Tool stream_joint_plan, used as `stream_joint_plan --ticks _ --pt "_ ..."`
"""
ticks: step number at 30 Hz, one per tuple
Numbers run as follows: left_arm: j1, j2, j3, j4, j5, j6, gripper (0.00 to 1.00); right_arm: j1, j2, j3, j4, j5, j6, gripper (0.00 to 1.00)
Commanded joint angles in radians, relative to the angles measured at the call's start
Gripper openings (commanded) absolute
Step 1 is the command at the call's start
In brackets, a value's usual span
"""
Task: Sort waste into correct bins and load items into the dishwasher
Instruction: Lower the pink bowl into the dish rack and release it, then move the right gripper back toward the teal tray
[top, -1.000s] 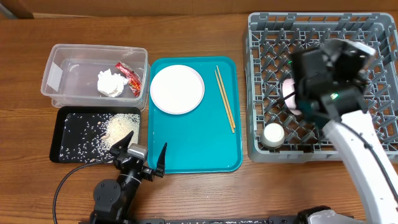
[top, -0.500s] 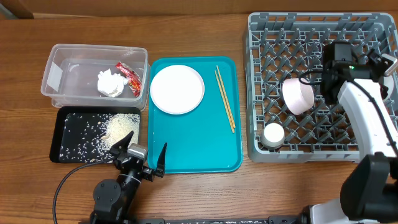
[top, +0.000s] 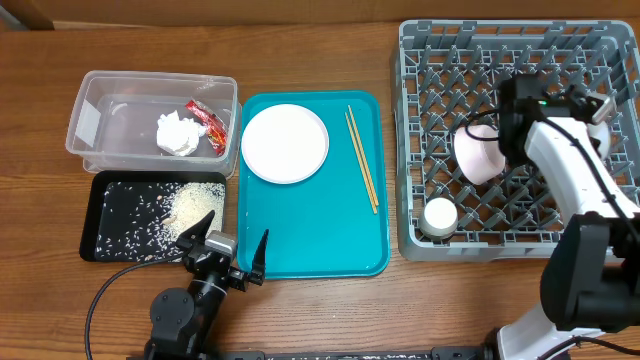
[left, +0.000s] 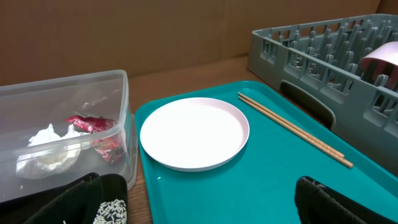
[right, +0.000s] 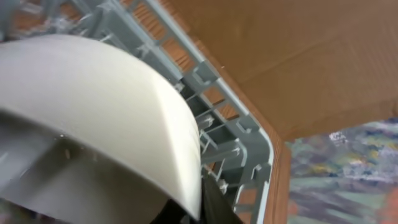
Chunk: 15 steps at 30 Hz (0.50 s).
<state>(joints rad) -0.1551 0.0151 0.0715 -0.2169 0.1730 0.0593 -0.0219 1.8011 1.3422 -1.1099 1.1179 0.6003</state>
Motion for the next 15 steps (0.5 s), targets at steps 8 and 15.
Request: stream_joint_plan --ticks 8,15 --pt "0.005 -0.011 -0.004 0.000 0.011 0.008 1.00 0.160 -0.042 0.034 -0.056 -0.109 0.075 0.70" --pt "0.005 -0.011 -0.004 0.000 0.011 0.008 1.00 0.236 -0.172 0.117 -0.139 -0.329 0.074 0.71"
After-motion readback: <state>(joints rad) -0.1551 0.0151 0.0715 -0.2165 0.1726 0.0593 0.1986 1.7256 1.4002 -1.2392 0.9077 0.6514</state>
